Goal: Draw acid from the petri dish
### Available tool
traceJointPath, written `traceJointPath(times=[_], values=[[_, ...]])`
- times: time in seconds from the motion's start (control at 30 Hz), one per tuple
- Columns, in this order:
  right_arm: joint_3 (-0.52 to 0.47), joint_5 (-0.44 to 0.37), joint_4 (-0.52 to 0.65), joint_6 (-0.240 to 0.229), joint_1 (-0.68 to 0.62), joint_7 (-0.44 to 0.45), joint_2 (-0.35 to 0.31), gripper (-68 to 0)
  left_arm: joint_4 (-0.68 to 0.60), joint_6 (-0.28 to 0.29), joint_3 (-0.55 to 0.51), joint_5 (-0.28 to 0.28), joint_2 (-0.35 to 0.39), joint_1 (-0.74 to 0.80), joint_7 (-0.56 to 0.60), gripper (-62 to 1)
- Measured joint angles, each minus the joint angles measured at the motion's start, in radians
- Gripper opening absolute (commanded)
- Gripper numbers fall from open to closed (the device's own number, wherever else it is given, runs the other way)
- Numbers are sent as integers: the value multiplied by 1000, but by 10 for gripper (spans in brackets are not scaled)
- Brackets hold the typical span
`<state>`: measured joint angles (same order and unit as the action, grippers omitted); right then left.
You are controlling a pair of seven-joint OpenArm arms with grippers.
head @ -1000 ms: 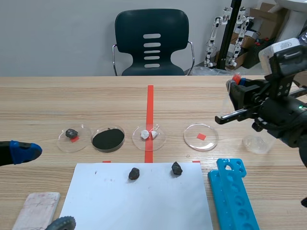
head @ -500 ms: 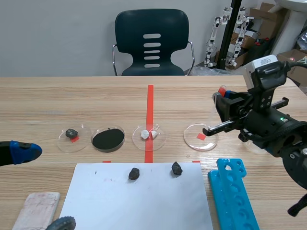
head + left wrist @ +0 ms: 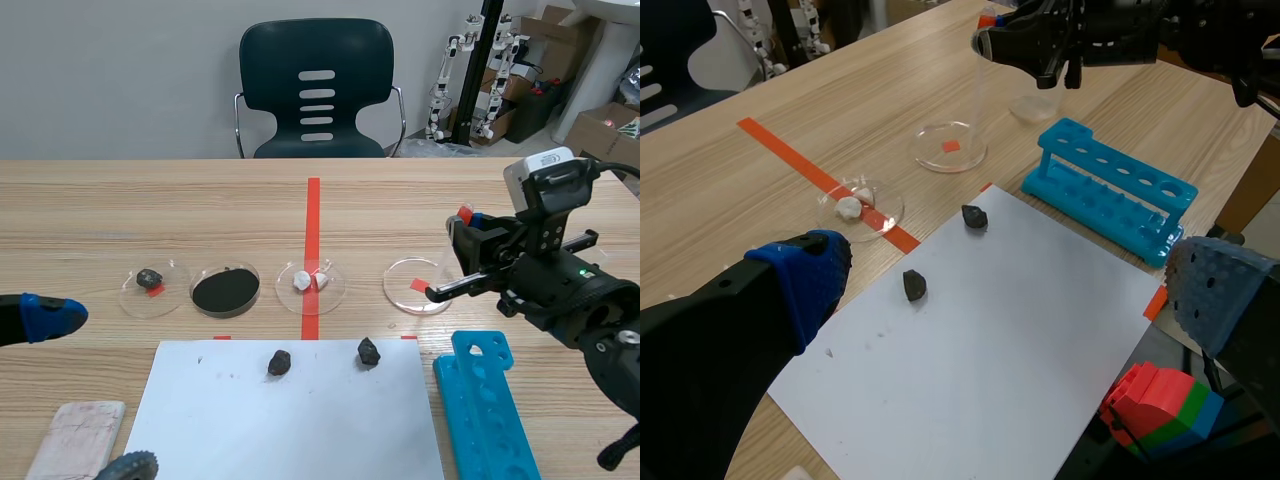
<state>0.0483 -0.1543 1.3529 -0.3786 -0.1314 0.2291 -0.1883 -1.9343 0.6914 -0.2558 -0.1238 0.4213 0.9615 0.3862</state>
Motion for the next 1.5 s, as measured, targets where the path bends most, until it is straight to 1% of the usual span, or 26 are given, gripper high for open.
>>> traceJointPath(times=[0.6, 0.8, 1.07, 1.13, 1.23, 1.37, 1.5], values=[[0, 1, 0, 0, 1, -2, 0, -671, 0, 0, 0, 0, 0, 0, 0, 14], [0, 26, 0, 0, 1, -1, 0, -671, 0, 0, 0, 0, 0, 0, 0, 14], [0, 27, 0, 0, 1, 11, 0, -671, 0, 0, 0, 0, 0, 0, 0, 14], [0, 27, -2, 1, 1, 26, 0, -671, 0, 0, 0, 0, 0, 0, 0, 14], [0, 27, -26, 8, 4, 50, 0, -671, 0, 0, 0, 0, 0, 0, 0, 14], [0, 27, -51, 8, 3, 51, 0, -671, 0, 0, 0, 0, 0, 0, 0, 14], [0, 27, -52, 8, 4, 59, 0, -671, 0, 0, 0, 0, 0, 0, 0, 14]])
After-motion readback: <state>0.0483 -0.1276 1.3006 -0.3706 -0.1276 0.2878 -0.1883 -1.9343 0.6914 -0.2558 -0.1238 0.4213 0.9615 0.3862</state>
